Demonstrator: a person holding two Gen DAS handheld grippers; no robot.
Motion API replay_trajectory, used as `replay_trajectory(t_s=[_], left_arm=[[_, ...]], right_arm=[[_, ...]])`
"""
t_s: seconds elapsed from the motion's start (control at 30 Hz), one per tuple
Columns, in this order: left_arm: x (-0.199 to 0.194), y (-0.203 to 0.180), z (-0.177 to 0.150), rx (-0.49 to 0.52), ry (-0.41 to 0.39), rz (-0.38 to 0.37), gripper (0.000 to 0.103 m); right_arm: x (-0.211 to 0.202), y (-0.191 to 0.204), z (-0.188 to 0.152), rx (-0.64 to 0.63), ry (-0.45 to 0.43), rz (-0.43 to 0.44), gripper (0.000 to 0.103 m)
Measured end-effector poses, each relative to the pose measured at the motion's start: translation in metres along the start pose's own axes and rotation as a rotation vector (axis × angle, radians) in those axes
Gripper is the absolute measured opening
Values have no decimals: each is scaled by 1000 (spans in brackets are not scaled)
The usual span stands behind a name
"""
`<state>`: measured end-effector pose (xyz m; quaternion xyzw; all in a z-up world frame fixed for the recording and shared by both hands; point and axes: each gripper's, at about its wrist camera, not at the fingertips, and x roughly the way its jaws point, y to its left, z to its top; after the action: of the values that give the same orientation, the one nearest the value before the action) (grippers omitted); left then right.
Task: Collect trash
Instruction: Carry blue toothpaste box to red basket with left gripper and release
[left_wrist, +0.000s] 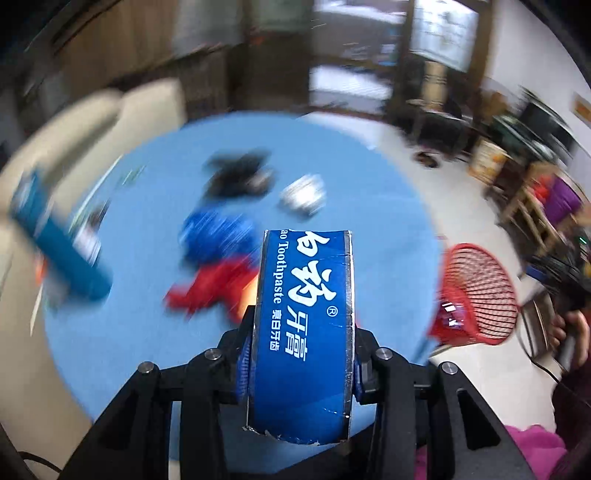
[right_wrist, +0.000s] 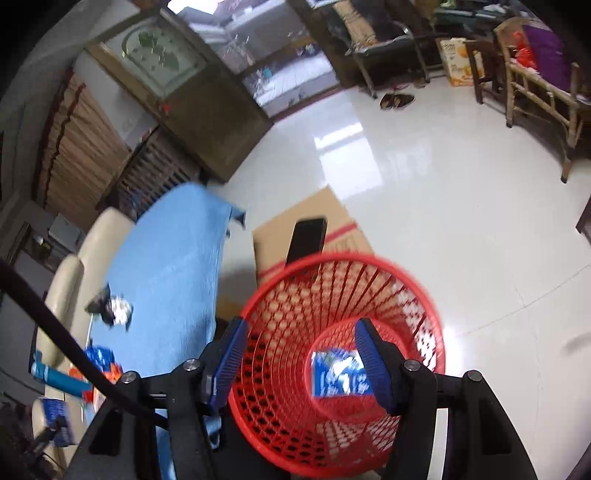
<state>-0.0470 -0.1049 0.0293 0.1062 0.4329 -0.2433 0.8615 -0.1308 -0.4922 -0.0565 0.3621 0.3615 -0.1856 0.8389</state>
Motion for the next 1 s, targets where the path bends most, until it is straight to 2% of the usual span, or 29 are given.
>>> replay_trajectory(t_s=[0.1,0.23,0.37,0.43,0.5,0.53,0.63,0.77,0.9,1.0], left_arm=[[7,-50,32,102,4,-98,45],[44,-142,60,229,77,-261,45],[87,-219,65,348,150,-321,45],[103,-249,63,383,188,-333,50],[114,-265,65,399,198,-320,66],[118,-266,67,398,193,-307,67],[115,-259,75,380,164,-295,67],[70,-207,82,336,34,-222,67],[31,-121,75,251,-84,-14,71],[9,-40,55,110,-107,123,71]], right_arm=[[-14,-10,10,20,-57,-3,64],[-38,-24,22,38,-141,-28,64],[-62,-40,31,47,-220,-54,64],[-67,-49,33,65,-236,-57,64],[-69,-56,33,79,-240,-63,65],[-70,-58,33,81,-242,-68,65],[-69,-63,32,78,-235,-67,65],[-56,-51,26,53,-207,-40,65],[-34,-11,13,-47,-138,17,64],[-15,32,-5,-149,-63,90,64]])
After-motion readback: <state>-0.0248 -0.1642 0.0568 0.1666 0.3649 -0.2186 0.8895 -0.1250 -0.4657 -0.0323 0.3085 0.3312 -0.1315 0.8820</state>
